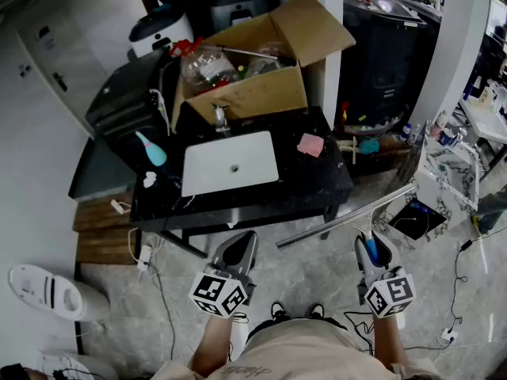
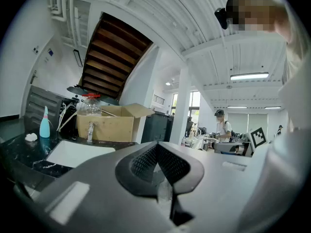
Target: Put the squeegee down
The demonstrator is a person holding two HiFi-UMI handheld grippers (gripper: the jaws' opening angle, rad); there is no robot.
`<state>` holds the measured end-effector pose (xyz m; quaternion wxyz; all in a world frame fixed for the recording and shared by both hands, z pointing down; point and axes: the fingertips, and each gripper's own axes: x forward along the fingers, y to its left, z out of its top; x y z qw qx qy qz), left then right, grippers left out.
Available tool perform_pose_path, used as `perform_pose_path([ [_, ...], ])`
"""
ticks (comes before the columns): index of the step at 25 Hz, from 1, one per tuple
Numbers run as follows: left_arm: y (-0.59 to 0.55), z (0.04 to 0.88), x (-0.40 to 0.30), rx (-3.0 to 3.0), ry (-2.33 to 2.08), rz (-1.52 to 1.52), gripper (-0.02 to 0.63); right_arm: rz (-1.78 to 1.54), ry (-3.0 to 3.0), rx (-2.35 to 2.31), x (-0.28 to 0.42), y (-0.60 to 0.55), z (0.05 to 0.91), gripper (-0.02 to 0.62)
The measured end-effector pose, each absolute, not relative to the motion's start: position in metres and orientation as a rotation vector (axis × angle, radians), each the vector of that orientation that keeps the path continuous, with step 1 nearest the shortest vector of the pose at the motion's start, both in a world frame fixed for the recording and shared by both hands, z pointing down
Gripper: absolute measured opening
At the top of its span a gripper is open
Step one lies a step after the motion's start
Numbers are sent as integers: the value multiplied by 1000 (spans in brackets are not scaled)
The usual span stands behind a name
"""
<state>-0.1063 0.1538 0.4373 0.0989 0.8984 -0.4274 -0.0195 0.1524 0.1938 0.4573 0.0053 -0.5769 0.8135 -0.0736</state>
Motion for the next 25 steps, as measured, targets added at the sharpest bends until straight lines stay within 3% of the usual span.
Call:
perform_pose_path([
  [25,105,480,-183,2607,-1173,-58,14,-321,2501,-1986,90,152,478,132],
])
